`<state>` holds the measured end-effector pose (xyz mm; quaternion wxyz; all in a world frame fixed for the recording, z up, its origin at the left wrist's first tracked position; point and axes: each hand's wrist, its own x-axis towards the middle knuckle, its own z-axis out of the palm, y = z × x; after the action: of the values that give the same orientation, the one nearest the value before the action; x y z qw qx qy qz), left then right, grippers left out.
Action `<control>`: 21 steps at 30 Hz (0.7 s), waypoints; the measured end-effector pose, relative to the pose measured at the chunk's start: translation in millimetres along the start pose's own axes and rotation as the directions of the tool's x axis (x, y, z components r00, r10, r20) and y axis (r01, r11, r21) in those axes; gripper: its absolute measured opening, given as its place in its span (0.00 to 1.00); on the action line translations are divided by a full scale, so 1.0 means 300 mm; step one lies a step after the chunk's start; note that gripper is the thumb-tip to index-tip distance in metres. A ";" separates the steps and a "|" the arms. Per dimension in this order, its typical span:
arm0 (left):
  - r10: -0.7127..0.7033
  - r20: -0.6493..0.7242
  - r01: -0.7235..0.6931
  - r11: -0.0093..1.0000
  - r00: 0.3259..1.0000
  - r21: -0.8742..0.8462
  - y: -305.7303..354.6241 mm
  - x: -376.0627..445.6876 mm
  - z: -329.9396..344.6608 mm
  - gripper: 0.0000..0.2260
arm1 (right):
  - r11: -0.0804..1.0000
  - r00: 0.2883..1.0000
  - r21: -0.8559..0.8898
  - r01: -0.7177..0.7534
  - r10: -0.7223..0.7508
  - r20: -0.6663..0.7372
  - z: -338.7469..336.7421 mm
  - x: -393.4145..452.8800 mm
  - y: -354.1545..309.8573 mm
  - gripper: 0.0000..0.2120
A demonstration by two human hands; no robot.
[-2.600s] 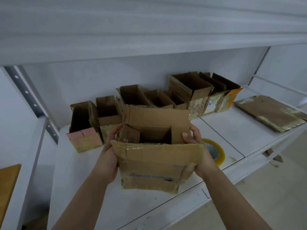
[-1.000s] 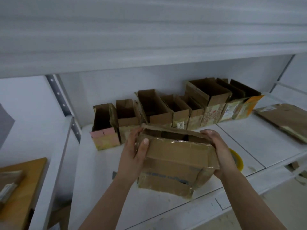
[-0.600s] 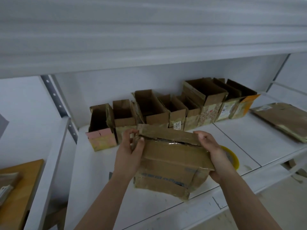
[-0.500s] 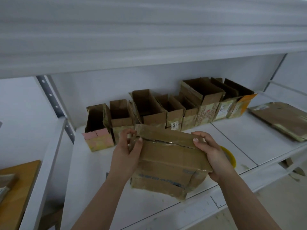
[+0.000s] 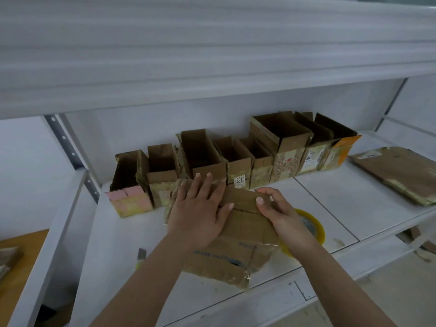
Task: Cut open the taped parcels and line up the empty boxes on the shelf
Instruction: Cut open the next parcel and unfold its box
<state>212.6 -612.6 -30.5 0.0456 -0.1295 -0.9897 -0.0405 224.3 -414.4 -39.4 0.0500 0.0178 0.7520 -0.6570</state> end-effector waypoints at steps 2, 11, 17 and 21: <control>-0.001 0.002 0.001 1.000 1.000 0.024 -0.004 0.009 0.009 0.37 | 0.982 0.999 -0.183 0.047 -0.044 0.024 -0.044 0.014 0.028 0.23; 0.016 0.025 -0.016 1.000 1.000 0.020 -0.010 0.020 -0.001 0.33 | 0.403 0.960 -0.912 -0.072 0.275 0.046 -0.237 0.093 0.348 0.37; 0.180 0.050 -0.175 0.979 0.982 -0.102 0.047 0.033 -0.011 0.22 | 0.325 0.987 -0.940 -0.106 0.149 -0.060 -0.228 0.091 0.342 0.19; 0.151 -0.069 -0.166 0.889 0.986 -0.428 0.032 0.035 -0.013 0.19 | 0.606 0.985 -0.779 -0.161 0.144 -0.091 -0.291 0.102 0.251 0.21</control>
<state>205.5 -601.0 -25.1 0.0359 -0.2159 -0.9413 -0.2570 196.3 -318.9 -105.2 0.1012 0.0644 0.9591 -0.2565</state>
